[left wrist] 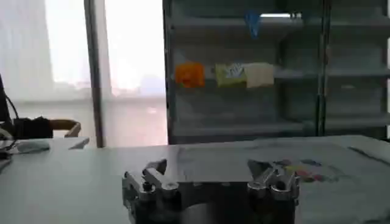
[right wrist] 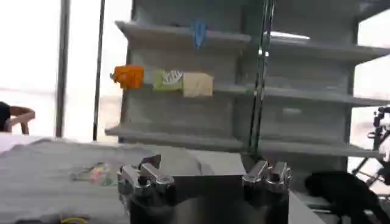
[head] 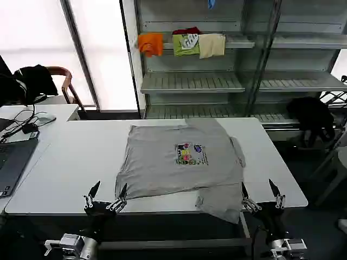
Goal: Fold and organize the clothes.
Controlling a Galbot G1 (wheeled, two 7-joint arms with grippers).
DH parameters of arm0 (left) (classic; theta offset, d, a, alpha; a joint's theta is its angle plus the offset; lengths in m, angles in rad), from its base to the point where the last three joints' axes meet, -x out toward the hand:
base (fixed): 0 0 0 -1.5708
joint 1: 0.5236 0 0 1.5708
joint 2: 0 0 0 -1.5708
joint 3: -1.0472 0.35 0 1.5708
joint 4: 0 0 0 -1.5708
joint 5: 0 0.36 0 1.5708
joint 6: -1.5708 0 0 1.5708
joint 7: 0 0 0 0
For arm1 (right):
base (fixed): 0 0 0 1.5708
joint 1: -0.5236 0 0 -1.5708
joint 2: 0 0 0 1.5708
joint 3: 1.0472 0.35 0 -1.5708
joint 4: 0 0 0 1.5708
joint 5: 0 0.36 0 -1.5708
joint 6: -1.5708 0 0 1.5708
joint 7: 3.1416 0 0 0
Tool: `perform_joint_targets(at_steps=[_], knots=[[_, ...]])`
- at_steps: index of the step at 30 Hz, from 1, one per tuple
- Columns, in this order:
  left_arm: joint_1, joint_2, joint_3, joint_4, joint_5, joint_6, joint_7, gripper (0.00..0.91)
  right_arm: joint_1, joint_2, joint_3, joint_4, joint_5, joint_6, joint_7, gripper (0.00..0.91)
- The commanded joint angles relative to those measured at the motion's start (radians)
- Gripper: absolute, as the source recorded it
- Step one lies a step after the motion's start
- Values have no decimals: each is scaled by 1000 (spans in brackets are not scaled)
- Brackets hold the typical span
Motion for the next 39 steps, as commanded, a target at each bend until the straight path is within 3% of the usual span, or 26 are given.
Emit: perform_joint_targets(at_steps=[1, 4, 17, 24, 39], knots=[[-2, 118, 8, -73, -212, 306, -73, 907, -10, -31, -13, 67, 67, -254, 79, 907], [-12, 112, 26, -45, -206, 306, -72, 907, -13, -16, -30, 49, 65, -250, 95, 907], [-116, 129, 40, 65, -264, 305, -77, 907, 36, -60, -128, 27, 124, -254, 77, 907], [-200, 131, 38, 145, -313, 304, -70, 907, 90, -67, -175, -18, 178, -254, 109, 907], [-269, 132, 29, 287, -332, 298, -57, 907, 104, -64, -139, -29, 204, -253, 113, 907]])
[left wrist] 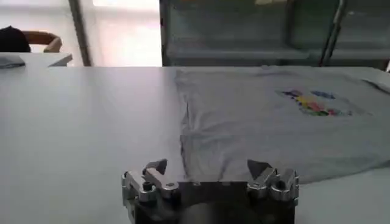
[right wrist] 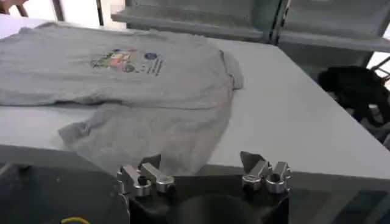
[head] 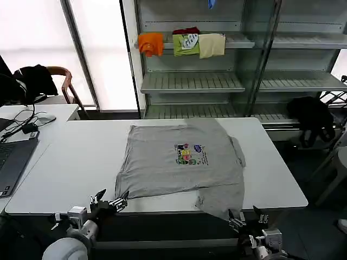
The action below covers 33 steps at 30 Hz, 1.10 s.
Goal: Fold and organize the clothes.
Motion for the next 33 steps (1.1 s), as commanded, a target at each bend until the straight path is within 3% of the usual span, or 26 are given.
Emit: perform_joint_targets(at_steps=[1, 19, 20, 21, 24, 25, 28, 31, 33], knots=[[-46, 1, -2, 96, -24, 6, 0, 907, 13, -3, -3, -5, 16, -8, 6, 907], [-44, -25, 7, 105, -9, -7, 12, 907, 42, -5, -11, -40, 21, -9, -18, 907], [-44, -25, 8, 108, -9, -7, 13, 856, 44, -4, -12, -42, 21, -9, -19, 907], [-42, -27, 11, 112, -10, -9, 14, 695, 49, -3, -13, -49, 23, -9, -19, 877], [-31, -32, 18, 103, -6, -13, 20, 403, 53, -1, -17, -60, 23, -9, -25, 746], [-27, -33, 22, 93, -4, -14, 22, 242, 55, 0, -19, -62, 23, -9, -25, 685], [-18, -35, 34, 68, 5, -16, 24, 171, 60, 1, -21, -68, 23, -9, -29, 655], [-6, -35, 48, 41, 26, -17, 28, 91, 65, 0, -21, -73, 25, -9, -31, 514], [-3, -35, 62, 35, 40, -16, 28, 60, 69, -1, -21, -76, 28, -9, -33, 484]])
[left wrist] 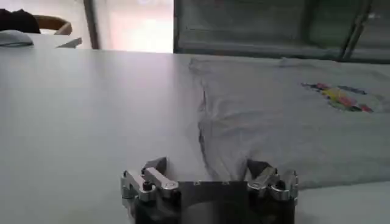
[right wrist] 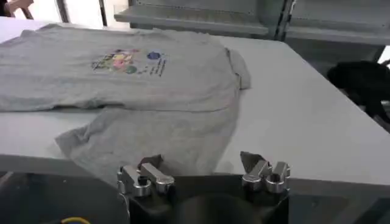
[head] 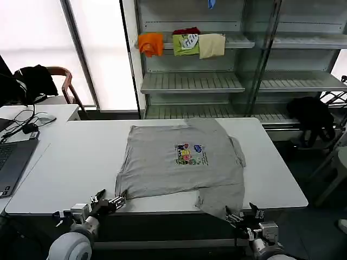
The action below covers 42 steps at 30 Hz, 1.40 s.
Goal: Fold and organize the clothes.
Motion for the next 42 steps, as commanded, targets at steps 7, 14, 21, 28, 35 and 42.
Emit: perform_joint_targets(at_steps=[7, 14, 21, 28, 35, 42], knots=[[13, -3, 49, -22, 46, 4, 6, 20, 9, -1, -1, -30, 13, -2, -18, 393], [11, 1, 53, -19, 52, 0, 14, 10, 24, 0, -10, -45, 14, -2, -35, 60], [-7, 12, 27, -85, 17, -9, 13, 10, 59, 1, 2, 12, -9, 11, -49, 0], [-85, 23, -13, -100, -82, -15, -27, 10, 102, -27, 54, 63, -9, 25, -89, 0], [-191, 11, 13, -57, -122, -14, -68, 10, 192, -35, 50, 22, 2, 28, -101, 0], [-356, -38, 84, 70, -138, -28, -119, 10, 401, -32, 3, -134, 8, 41, -171, 0]])
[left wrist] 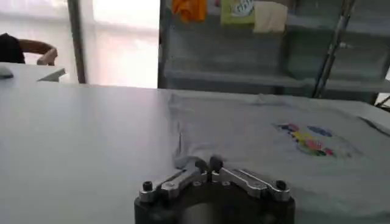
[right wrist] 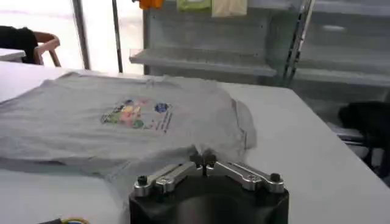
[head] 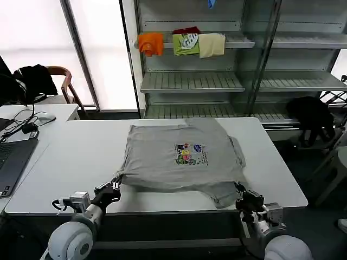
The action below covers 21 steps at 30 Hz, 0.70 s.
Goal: Fold and organize the clothes.
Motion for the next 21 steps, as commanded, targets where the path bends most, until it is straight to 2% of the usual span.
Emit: perform_joint_targets(at_steps=[1, 3, 10, 15, 21], knots=[[-236, -47, 73, 129, -49, -19, -64, 10, 209, -2, -31, -119, 1, 10, -55, 0], [-269, -61, 97, 159, -46, -26, -74, 10, 280, 4, -58, -177, -10, 20, -72, 0], [-384, -112, 156, 292, -8, -52, -83, 10, 485, 46, -137, -377, -69, 64, -87, 0], [-448, -142, 187, 402, 15, -75, -78, 20, 550, 71, -178, -492, -113, 101, -104, 0], [-492, -166, 199, 480, 39, -96, -65, 20, 573, 82, -191, -543, -137, 127, -117, 0]])
